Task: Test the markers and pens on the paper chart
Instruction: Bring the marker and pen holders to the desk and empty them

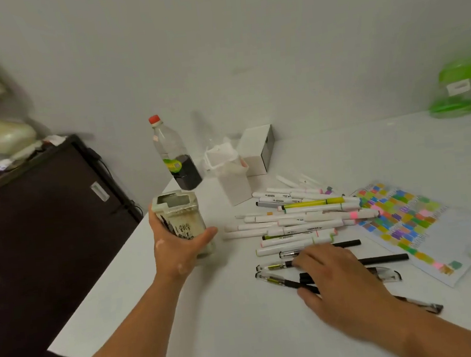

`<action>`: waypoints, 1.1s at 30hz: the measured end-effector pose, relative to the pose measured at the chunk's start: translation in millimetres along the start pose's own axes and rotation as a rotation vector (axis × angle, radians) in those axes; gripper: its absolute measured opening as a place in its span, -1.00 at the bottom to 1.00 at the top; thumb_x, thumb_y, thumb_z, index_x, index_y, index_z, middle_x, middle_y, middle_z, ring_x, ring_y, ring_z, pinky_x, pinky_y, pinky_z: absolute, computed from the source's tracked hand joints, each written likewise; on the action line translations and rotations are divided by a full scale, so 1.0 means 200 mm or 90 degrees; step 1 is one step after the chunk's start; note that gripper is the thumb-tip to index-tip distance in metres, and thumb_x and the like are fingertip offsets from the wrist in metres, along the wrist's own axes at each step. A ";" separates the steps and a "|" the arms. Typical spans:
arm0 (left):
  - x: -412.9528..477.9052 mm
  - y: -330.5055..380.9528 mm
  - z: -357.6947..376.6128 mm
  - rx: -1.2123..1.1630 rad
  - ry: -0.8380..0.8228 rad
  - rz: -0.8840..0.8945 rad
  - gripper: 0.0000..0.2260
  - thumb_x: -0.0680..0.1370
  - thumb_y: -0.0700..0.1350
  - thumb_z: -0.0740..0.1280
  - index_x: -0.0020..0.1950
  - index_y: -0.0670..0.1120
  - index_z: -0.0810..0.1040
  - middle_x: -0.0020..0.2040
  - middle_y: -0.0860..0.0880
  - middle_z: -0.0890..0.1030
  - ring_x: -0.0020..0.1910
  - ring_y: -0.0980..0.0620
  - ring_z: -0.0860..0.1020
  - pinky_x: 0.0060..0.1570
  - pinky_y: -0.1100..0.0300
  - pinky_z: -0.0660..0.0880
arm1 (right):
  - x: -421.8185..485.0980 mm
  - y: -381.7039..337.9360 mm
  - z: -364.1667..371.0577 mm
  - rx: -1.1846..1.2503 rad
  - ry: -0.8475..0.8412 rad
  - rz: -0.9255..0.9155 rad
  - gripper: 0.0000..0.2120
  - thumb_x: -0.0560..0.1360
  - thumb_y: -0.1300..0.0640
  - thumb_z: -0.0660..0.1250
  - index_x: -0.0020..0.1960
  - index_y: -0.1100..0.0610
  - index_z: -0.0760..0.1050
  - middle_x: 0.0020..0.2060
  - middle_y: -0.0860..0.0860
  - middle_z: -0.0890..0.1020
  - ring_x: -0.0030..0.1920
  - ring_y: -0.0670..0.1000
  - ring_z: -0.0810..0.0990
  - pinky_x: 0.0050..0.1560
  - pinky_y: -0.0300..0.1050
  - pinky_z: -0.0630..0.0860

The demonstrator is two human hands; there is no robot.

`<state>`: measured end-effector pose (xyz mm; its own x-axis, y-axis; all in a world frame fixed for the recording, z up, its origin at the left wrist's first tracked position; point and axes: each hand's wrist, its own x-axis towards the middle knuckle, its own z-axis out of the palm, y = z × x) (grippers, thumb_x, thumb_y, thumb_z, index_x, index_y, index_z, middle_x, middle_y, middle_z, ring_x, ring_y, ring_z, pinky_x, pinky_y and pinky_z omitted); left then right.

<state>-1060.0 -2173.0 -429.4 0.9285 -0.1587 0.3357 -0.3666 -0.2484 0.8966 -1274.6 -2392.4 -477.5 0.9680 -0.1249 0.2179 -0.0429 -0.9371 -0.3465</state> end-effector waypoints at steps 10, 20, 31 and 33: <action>-0.08 0.06 0.04 0.084 -0.084 0.187 0.27 0.08 0.08 0.72 0.59 0.20 -0.02 0.36 0.20 0.44 0.33 0.15 0.47 0.16 0.17 0.57 | 0.03 -0.01 -0.09 0.087 0.137 -0.011 -0.63 0.32 -0.05 0.62 0.08 -0.08 0.61 -0.05 -0.21 0.62 -0.02 -0.12 0.61 0.07 -0.18 0.48; -0.23 0.26 0.06 -0.004 -0.199 0.386 0.18 0.17 0.20 0.67 0.44 -0.39 0.08 0.28 -0.42 0.35 0.28 -0.47 0.40 0.18 -0.45 0.40 | 0.02 -0.09 -0.24 0.291 0.216 -0.014 -0.75 0.45 0.14 0.51 0.03 -0.13 0.57 -0.14 -0.35 0.56 0.03 -0.28 0.54 0.02 -0.53 0.37; -0.24 0.30 0.06 0.292 -0.162 0.613 0.08 0.24 0.22 0.63 0.51 -0.17 0.11 0.40 -0.37 0.36 0.42 -0.35 0.34 0.26 -0.33 0.40 | -0.01 -0.30 -0.47 0.286 0.198 -0.159 -0.76 0.54 -0.02 0.21 0.08 -0.19 0.62 0.14 -0.25 0.42 0.01 -0.12 0.50 -0.14 -0.32 0.46; -0.22 0.32 0.06 0.344 -0.200 0.626 0.04 0.29 0.27 0.58 0.52 -0.18 0.13 0.42 -0.33 0.36 0.46 -0.24 0.31 0.27 -0.27 0.39 | 0.01 -0.28 -0.45 0.204 0.066 -0.147 -0.62 0.53 0.02 0.13 0.24 -0.27 0.54 0.30 -0.27 0.20 0.13 -0.17 0.38 0.00 -0.20 0.48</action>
<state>-1124.8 -2192.7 -390.7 0.2018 -0.7198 0.6642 -0.9682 -0.2492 0.0240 -1291.8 -2368.8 -376.2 0.9124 0.0298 0.4082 0.2681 -0.7971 -0.5410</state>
